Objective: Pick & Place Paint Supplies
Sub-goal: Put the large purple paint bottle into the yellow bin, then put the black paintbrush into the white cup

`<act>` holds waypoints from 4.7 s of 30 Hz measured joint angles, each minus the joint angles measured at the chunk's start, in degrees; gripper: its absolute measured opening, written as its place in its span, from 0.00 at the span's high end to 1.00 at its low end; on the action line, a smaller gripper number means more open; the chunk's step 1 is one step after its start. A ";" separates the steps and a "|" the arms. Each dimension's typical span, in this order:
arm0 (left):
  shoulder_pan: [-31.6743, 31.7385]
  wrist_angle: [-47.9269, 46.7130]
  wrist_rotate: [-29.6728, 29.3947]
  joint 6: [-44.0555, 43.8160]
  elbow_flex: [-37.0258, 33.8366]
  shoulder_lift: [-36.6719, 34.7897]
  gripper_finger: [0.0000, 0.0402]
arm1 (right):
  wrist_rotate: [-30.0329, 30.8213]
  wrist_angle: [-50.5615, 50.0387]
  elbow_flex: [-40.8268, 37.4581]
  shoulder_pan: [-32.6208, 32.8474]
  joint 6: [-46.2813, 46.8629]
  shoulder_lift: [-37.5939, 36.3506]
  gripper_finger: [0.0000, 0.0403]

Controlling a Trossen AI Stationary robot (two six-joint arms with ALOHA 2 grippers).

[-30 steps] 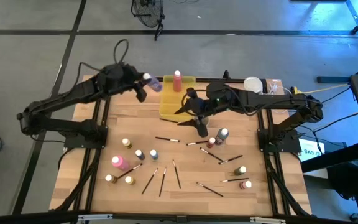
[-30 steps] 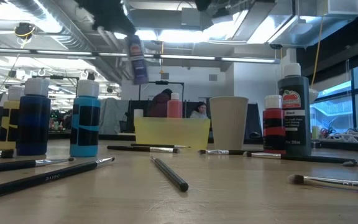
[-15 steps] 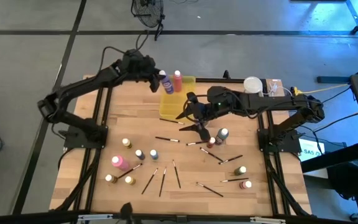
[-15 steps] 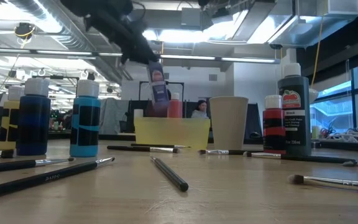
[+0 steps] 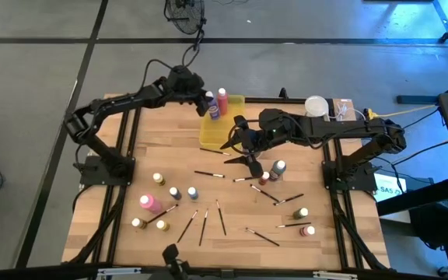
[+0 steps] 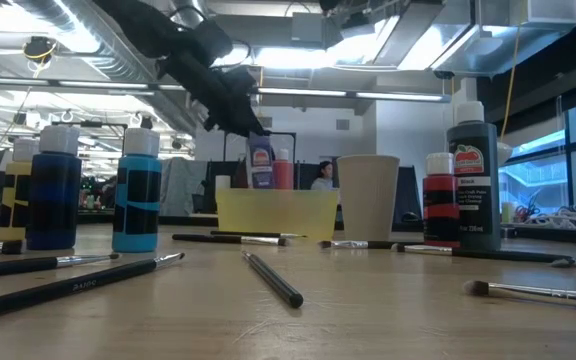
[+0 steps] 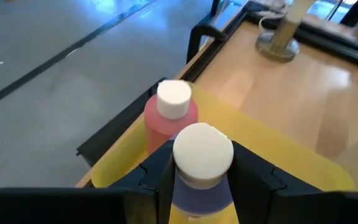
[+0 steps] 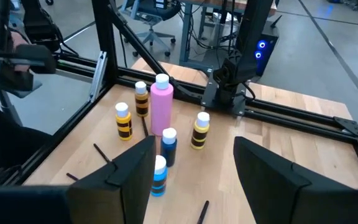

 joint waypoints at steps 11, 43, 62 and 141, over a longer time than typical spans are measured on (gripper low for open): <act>-0.89 2.85 -5.94 2.79 0.00 3.75 0.71 | 0.01 0.02 0.00 0.00 -0.26 0.00 0.45; -1.51 5.83 -8.99 5.86 0.00 6.46 0.71 | 0.01 -0.41 0.00 -0.02 -0.28 0.00 0.45; -1.51 6.62 -9.10 8.75 0.07 6.19 0.58 | 0.01 -1.47 0.04 -0.01 -0.30 0.00 0.45; -43.81 -0.22 -14.91 13.63 -3.28 17.61 0.57 | 51.17 -28.56 0.02 36.41 50.34 -0.83 0.45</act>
